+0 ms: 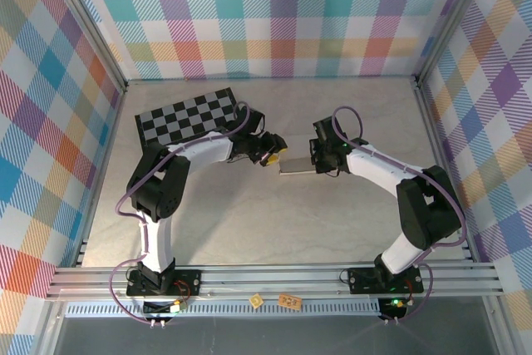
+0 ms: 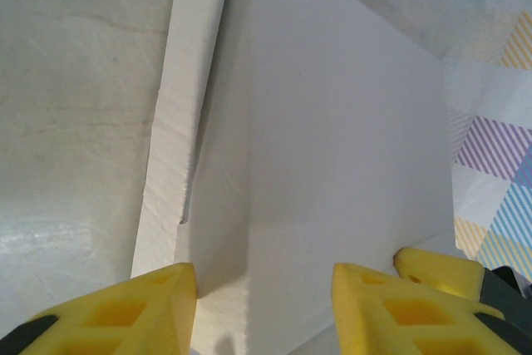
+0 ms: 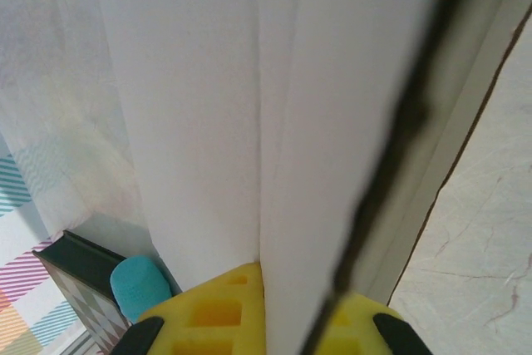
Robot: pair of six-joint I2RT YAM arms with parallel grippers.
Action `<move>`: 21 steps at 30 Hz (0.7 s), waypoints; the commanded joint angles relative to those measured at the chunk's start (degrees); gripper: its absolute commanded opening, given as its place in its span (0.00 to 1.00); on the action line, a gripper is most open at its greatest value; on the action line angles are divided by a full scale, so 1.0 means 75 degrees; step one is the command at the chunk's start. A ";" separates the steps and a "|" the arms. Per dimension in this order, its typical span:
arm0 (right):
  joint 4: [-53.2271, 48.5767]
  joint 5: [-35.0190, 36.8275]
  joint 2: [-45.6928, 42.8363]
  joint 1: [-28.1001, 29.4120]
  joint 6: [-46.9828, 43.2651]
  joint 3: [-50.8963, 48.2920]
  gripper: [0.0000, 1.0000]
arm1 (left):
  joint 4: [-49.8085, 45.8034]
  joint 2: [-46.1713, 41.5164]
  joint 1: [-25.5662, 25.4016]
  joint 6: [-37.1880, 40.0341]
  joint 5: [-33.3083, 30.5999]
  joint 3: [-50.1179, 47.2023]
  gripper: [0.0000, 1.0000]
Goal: Fold the paper box
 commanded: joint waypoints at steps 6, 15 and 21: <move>-0.0336 -0.0159 -0.0063 0.0065 -0.0119 -0.0304 0.06 | 0.0348 -0.0091 -0.0176 -0.0443 0.0407 -0.0176 0.42; -0.0261 -0.0315 -0.0108 0.0065 -0.0076 -0.0316 0.06 | 0.0553 -0.0126 -0.0324 -0.0699 0.0461 -0.0007 0.35; -0.0267 -0.0349 -0.0127 0.0065 -0.0067 -0.0337 0.06 | 0.0371 -0.0171 -0.0364 -0.0642 0.0418 -0.0001 0.28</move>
